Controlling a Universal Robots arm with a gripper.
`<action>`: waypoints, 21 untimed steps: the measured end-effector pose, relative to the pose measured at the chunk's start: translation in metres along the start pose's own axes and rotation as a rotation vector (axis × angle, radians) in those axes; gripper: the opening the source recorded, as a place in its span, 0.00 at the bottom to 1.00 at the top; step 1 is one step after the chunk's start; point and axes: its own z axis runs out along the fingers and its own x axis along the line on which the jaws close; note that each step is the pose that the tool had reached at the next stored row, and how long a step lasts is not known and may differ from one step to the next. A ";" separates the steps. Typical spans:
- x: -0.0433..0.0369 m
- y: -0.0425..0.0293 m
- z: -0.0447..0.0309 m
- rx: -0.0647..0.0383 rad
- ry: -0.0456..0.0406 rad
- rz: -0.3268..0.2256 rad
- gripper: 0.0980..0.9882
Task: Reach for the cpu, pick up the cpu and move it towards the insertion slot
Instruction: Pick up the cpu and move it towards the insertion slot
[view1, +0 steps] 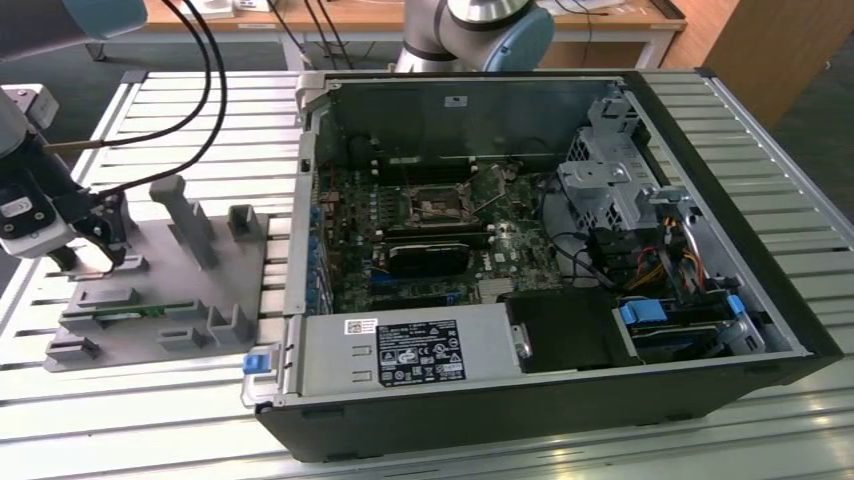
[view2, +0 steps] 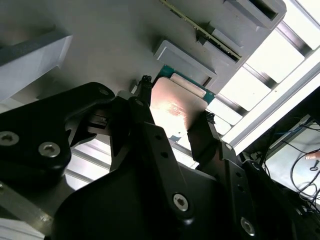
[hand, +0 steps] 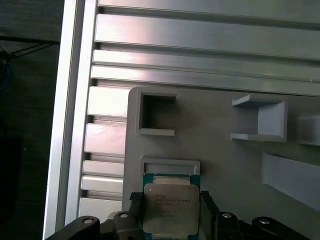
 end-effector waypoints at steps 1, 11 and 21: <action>0.0000 0.0000 -0.0008 0.000 0.0001 0.000 0.50; 0.0001 0.0003 -0.0092 0.000 -0.0001 0.000 0.50; 0.0002 0.0007 -0.0198 0.000 -0.0001 0.000 0.50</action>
